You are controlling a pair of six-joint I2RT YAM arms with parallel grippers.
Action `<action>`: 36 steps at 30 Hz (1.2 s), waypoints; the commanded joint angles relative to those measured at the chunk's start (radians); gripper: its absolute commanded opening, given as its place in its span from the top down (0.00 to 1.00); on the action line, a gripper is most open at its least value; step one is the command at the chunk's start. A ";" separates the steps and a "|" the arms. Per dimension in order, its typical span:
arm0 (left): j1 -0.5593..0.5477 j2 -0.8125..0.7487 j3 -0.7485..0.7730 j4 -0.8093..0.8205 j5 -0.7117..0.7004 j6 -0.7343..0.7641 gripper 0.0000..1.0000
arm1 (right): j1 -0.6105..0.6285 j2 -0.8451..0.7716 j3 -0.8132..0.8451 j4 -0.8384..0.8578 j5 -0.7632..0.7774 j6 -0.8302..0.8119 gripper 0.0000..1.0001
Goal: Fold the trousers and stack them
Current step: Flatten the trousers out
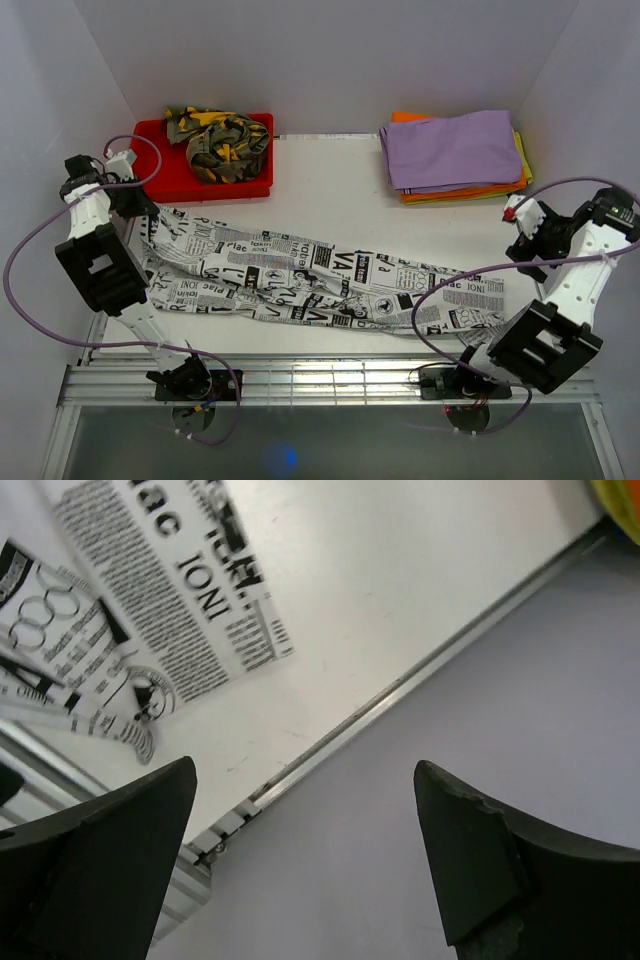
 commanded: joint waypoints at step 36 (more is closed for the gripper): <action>-0.033 -0.041 -0.023 -0.014 -0.128 -0.020 1.00 | 0.365 0.429 -0.173 0.785 0.389 0.618 0.92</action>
